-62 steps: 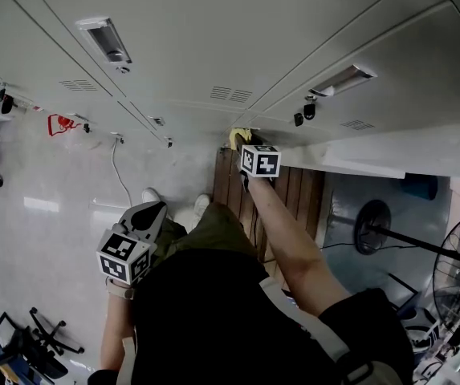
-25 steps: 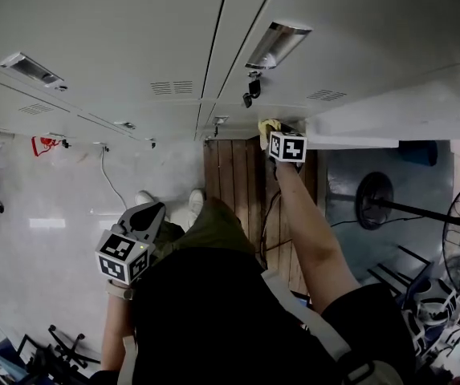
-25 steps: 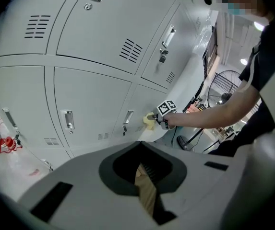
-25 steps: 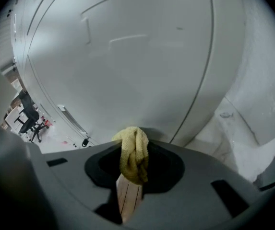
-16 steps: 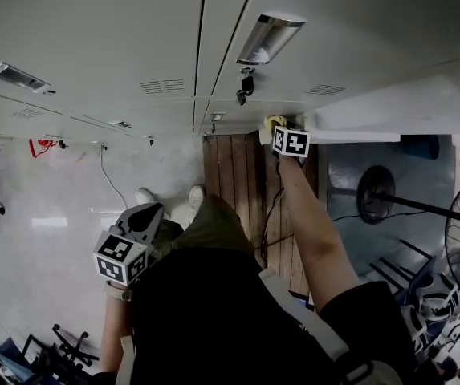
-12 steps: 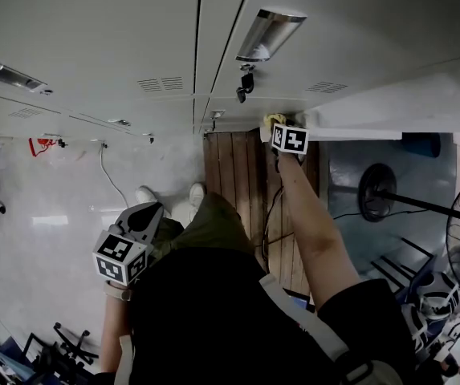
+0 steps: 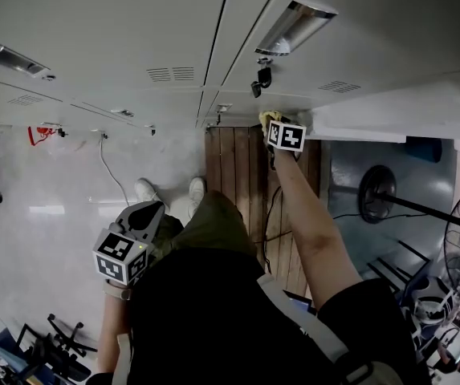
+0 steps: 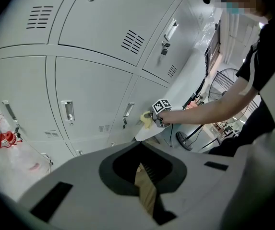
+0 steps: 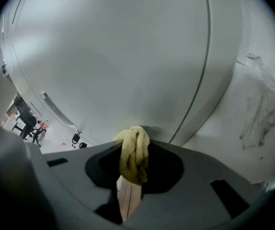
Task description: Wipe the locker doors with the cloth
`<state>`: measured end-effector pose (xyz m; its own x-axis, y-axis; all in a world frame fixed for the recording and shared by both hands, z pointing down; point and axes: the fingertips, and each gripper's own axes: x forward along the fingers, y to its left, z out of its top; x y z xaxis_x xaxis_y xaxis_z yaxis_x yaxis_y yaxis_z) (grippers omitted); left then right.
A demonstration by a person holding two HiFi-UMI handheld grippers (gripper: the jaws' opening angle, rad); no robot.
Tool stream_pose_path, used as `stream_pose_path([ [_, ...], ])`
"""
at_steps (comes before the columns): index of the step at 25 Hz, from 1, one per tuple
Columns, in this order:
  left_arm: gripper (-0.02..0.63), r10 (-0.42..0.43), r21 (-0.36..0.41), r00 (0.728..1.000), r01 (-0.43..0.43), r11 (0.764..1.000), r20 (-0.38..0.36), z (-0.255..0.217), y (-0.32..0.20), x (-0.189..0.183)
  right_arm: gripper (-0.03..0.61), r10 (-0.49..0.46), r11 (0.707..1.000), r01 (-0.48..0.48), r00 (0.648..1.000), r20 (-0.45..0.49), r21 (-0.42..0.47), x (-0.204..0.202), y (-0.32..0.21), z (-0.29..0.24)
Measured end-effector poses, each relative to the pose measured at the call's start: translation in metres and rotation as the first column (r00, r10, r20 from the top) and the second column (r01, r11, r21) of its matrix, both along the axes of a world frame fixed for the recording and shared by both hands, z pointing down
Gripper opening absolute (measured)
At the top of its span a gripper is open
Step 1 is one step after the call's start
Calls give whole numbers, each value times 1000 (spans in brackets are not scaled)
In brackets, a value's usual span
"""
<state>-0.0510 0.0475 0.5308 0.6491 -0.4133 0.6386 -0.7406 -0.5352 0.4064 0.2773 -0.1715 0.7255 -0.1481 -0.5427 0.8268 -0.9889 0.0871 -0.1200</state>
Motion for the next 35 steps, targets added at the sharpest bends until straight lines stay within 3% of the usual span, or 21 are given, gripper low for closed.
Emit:
stream_pose_path([
  [10, 9, -52, -5, 999, 52, 999, -1, 7, 8, -16, 87, -104, 994, 105, 992, 67, -6, -70, -3, 12],
  [21, 9, -106, -28, 994, 106, 994, 18, 14, 21, -38, 87, -122, 993, 119, 966, 227, 27, -126, -5, 34],
  [26, 9, -110, -8, 993, 111, 994, 47, 17, 20, -43, 87, -114, 993, 105, 953, 279, 48, -132, -6, 44],
  [31, 9, -113, 17, 985, 112, 994, 127, 29, 20, -53, 87, -118, 992, 90, 919, 377, 91, -135, -5, 56],
  [35, 9, -110, 23, 983, 108, 994, 144, 36, 19, -53, 87, -122, 990, 78, 895, 430, 117, -142, -6, 67],
])
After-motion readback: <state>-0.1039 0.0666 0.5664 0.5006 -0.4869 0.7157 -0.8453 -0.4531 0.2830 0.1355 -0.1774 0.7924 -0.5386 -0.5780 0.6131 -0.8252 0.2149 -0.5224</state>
